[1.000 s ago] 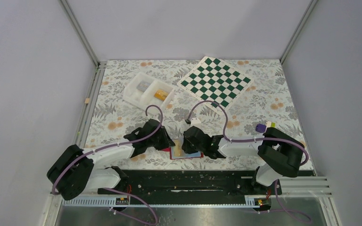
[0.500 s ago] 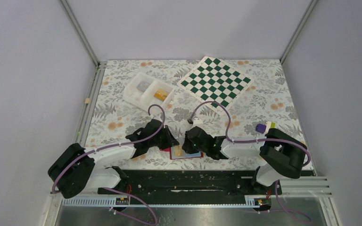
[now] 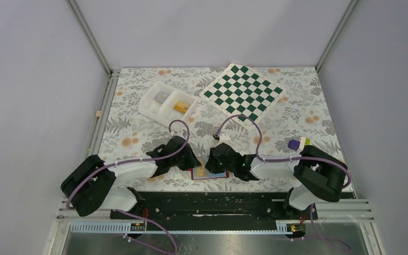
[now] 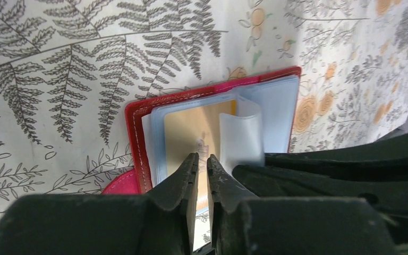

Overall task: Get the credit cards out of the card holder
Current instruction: Remove the credit card from the card holder.

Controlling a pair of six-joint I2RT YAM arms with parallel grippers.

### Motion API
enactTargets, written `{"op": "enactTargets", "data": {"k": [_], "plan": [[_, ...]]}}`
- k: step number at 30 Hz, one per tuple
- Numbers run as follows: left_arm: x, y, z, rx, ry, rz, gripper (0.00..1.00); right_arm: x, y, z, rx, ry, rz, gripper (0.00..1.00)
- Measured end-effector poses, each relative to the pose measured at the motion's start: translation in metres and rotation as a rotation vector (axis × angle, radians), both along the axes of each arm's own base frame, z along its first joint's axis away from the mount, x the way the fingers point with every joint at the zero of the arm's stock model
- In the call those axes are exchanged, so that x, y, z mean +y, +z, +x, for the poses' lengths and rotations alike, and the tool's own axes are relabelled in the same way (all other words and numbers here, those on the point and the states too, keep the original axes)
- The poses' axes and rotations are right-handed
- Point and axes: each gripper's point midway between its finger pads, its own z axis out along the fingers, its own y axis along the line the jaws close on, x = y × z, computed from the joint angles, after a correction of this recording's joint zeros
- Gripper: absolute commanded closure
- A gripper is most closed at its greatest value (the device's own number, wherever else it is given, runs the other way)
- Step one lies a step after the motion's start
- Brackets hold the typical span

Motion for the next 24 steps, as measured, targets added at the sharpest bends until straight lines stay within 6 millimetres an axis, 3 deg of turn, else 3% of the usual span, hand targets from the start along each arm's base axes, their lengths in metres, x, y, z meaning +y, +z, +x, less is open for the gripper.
{"op": "enactTargets", "data": {"k": [3,11,17,24], "plan": [[-0.001,-0.008,-0.002,0.018,-0.006,0.013,0.89,-0.001,0.000,-0.002,0.003,0.003,0.007,0.81],[-0.010,-0.005,-0.004,0.000,-0.029,-0.005,0.89,-0.001,0.012,-0.004,0.001,-0.003,0.050,0.66],[-0.016,-0.001,-0.006,-0.004,-0.047,-0.020,0.88,0.000,0.028,-0.003,-0.015,-0.013,0.091,0.47],[-0.031,0.009,-0.013,-0.015,-0.091,-0.060,0.88,-0.018,0.059,-0.001,-0.079,-0.057,0.128,0.46]]}}
